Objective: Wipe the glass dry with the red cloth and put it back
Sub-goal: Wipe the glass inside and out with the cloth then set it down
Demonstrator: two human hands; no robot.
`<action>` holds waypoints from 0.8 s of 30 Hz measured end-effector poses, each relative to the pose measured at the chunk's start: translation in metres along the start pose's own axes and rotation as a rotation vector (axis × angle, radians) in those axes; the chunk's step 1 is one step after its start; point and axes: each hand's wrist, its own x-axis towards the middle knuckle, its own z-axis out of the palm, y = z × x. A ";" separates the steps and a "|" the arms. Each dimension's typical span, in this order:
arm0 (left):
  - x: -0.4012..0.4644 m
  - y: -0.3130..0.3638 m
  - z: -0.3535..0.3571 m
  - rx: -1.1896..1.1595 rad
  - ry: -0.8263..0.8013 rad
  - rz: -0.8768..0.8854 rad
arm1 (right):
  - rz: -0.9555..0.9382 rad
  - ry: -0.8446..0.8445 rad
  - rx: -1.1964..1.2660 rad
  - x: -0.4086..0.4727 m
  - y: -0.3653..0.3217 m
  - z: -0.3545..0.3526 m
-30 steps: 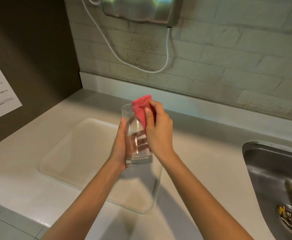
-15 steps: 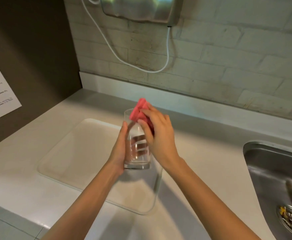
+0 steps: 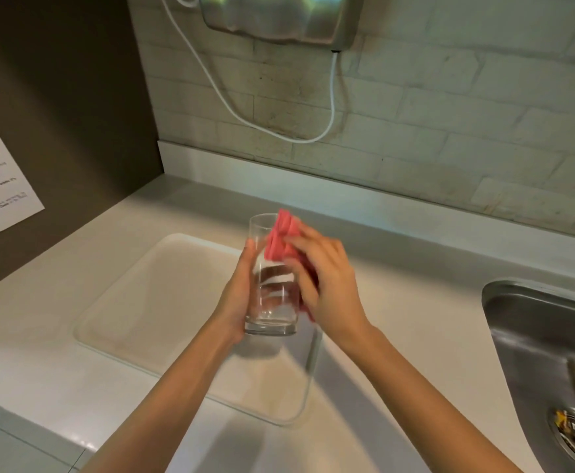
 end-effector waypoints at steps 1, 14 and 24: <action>0.001 -0.003 0.004 0.021 0.029 0.020 | 0.051 0.030 -0.023 0.013 -0.003 0.003; 0.002 0.008 -0.011 -0.161 0.112 0.054 | 0.582 0.167 0.791 -0.074 -0.036 0.026; -0.006 0.016 0.006 0.323 0.160 0.179 | 1.222 0.343 1.674 -0.067 -0.026 0.036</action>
